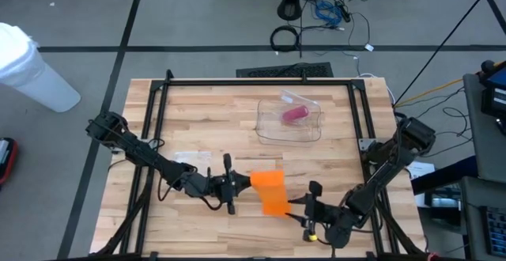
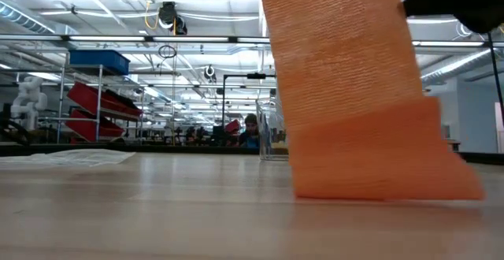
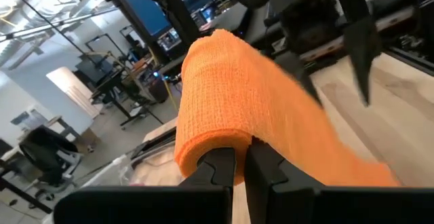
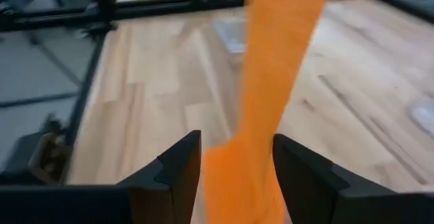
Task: Roll bandage
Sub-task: Roll the orange bandage
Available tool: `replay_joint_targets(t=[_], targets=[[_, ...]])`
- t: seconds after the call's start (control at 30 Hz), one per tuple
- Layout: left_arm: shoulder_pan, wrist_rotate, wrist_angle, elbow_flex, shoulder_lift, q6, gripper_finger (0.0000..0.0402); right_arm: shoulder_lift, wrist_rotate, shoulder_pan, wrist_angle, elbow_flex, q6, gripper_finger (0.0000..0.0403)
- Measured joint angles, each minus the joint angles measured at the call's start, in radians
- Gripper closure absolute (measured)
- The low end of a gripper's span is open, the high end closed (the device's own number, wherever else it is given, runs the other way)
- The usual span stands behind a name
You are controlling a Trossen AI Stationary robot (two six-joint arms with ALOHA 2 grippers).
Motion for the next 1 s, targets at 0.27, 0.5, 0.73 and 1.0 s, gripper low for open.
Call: replay_joint_targets(t=[0.27,0.5,0.73,1.0], targets=[[0.007,0.014,-0.001,0.0,0.0,-0.023,0.0391,0.005,0.207,0.044,0.25,-0.151,0.017,0.0232],[0.035,0.163,-0.028,0.0,-0.001,-0.028,0.0392,0.032,0.113,-0.015,0.578,-0.264,-0.181,0.0232],[0.061,0.243,-0.034,0.0,-0.002,-0.078,0.0392,0.034,-0.07,-0.123,0.65,-0.282,-0.278,0.0232],[0.067,0.274,-0.033,0.0,-0.002,-0.08,0.0392,0.033,-0.144,-0.186,0.67,-0.283,-0.349,0.0332]])
